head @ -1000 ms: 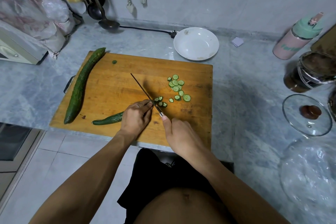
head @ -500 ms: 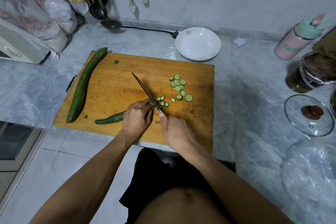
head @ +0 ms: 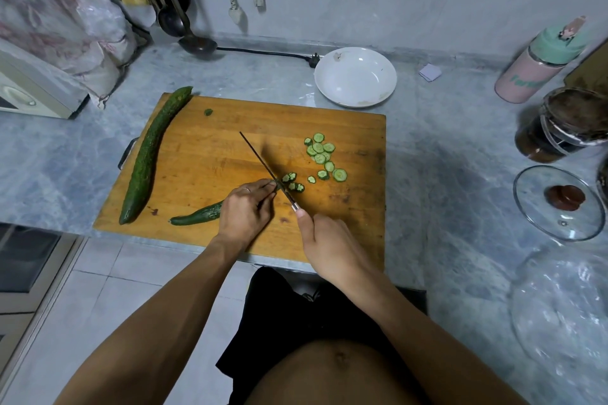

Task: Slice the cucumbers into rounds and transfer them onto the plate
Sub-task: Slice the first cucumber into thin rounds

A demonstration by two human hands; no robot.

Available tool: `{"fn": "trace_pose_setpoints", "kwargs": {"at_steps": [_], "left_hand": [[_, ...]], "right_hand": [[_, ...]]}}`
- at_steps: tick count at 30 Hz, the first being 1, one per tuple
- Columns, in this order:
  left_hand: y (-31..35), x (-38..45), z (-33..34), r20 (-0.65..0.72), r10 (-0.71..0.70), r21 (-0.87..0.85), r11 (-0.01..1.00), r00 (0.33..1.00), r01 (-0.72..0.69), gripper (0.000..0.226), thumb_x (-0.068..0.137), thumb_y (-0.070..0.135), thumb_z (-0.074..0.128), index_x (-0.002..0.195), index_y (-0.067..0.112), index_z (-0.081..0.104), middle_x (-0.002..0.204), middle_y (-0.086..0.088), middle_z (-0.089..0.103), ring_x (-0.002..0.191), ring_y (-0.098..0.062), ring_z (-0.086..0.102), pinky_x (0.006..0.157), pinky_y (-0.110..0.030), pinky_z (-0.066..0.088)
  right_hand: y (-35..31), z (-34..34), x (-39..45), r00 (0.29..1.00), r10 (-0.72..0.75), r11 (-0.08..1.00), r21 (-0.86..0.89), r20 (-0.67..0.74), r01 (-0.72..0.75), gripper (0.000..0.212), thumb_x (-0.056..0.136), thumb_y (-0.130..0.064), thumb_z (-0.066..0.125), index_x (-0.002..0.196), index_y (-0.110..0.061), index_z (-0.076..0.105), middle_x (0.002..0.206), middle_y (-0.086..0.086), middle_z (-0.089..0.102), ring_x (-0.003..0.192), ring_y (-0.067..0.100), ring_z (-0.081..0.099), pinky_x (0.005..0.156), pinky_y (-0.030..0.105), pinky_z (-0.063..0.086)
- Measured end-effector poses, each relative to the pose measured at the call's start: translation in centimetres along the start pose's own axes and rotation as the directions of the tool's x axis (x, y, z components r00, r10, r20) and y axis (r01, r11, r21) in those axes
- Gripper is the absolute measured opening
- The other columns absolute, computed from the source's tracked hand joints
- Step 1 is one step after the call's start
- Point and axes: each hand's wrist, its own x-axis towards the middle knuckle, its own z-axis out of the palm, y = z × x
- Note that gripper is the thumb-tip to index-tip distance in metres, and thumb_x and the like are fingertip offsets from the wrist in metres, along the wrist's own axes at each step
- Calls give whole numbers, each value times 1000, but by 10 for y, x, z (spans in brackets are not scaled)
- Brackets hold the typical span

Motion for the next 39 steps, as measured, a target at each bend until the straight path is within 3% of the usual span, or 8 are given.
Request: {"fn": "trace_pose_setpoints", "kwargs": {"at_steps": [5,9,14,21,25,30,33,39], "left_hand": [[-3,0,1,34,-4,35,999,999,3,25,80,13,60,98,9,77,108,-8,73,90,-29,70,72,-32,55],[-2,1,2,27,15,47,999,1000,-16,31,83,19,53,101,10,77,110,-6,73,91,-28,69,72,-29,54],[0,-1,4,13,0,32,999,1000,-1,25,76,2,69,98,8,78,108,-8,73,90,-29,69,72,-31,55],[6,-2,3,-12,-40,-26,999,999,40,27,76,0,73,102,9,77,107,-9,74,93,-27,70,80,-34,57],[15,4,-1,0,-151,-71,986,989,151,23,85,9,70,107,10,75,109,-7,73,97,-26,70,84,-30,54],[25,4,-3,10,-246,-91,965,969,246,25,89,15,68,112,12,73,111,-7,73,99,-26,68,86,-26,51],[28,3,-1,35,-278,-88,956,960,280,26,90,18,67,115,15,72,114,-4,72,101,-23,68,87,-29,54],[28,-2,1,46,-298,-104,948,953,301,27,91,19,66,118,17,71,119,-2,70,103,-22,67,88,-30,55]], "right_hand": [[-3,1,-5,1000,9,1000,-2,12,-9,53,104,-52,18,87,-15,51,87,6,54,81,23,53,67,34,39],[-7,4,4,1000,28,1000,10,1,-28,53,105,-51,19,85,-13,51,80,3,50,79,27,53,65,33,38],[-10,16,19,998,50,999,11,-21,-50,57,104,-52,20,90,-10,55,89,13,60,88,35,61,64,34,39],[-3,8,26,999,15,1000,20,-36,-14,58,105,-51,20,65,-19,47,68,3,53,71,29,53,64,31,37],[4,-4,32,1000,1,999,48,-25,0,66,105,-52,18,63,-13,52,65,6,58,65,25,56,62,34,45],[12,-20,32,1000,-6,999,44,-10,7,70,105,-51,17,58,-11,52,51,2,51,48,18,52,54,33,47],[21,-27,34,999,9,999,49,-40,-7,72,105,-52,16,59,-11,54,50,2,52,46,18,53,60,36,52],[28,-38,40,997,32,995,93,-71,-26,69,104,-53,20,64,-10,57,49,0,51,35,8,49,45,23,38]]}}
